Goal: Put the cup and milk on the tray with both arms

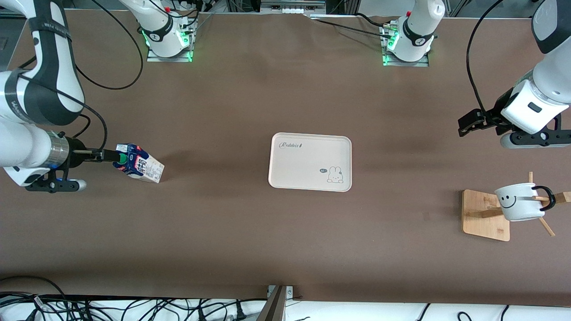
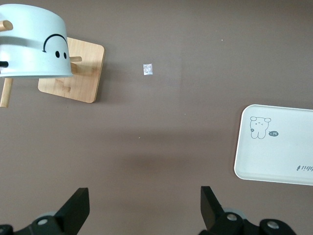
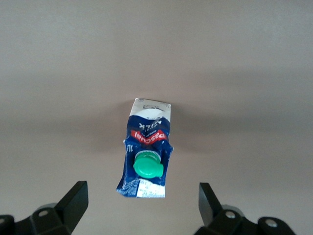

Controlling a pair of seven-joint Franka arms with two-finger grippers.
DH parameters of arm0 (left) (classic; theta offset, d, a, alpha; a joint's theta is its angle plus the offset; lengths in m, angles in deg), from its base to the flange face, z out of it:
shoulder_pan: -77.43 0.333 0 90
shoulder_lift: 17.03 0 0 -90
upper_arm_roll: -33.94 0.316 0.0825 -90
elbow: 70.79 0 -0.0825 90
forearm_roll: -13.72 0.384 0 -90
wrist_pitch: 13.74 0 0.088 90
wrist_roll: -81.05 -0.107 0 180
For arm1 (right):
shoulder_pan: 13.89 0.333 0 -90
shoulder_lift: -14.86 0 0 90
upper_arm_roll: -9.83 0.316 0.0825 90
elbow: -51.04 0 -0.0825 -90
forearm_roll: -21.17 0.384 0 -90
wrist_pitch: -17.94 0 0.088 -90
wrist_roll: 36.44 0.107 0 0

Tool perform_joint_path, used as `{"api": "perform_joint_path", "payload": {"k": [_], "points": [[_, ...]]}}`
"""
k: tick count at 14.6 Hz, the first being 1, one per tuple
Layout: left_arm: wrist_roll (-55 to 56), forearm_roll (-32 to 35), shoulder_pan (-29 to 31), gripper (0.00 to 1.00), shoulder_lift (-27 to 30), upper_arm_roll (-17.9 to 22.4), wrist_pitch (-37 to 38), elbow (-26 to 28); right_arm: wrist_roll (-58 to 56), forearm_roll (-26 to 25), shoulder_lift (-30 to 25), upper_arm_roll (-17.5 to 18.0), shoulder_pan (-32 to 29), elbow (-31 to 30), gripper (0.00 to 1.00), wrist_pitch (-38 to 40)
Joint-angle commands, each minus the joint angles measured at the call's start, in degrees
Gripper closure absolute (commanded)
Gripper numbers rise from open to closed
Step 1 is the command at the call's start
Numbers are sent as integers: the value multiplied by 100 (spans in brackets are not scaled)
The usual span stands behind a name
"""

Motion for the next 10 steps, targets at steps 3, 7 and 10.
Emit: {"api": "perform_joint_path", "payload": {"k": [3,7,10], "points": [[-59,107,-11,0,-64,-22,57,-135,-15,103,168,-8,-41,-16,0,26],[-42,107,-28,0,-64,-31,57,-126,-6,103,194,-8,-32,-157,0,61],[-33,107,-11,0,-73,-22,65,-118,-6,112,194,1,-23,-315,0,61]]}}
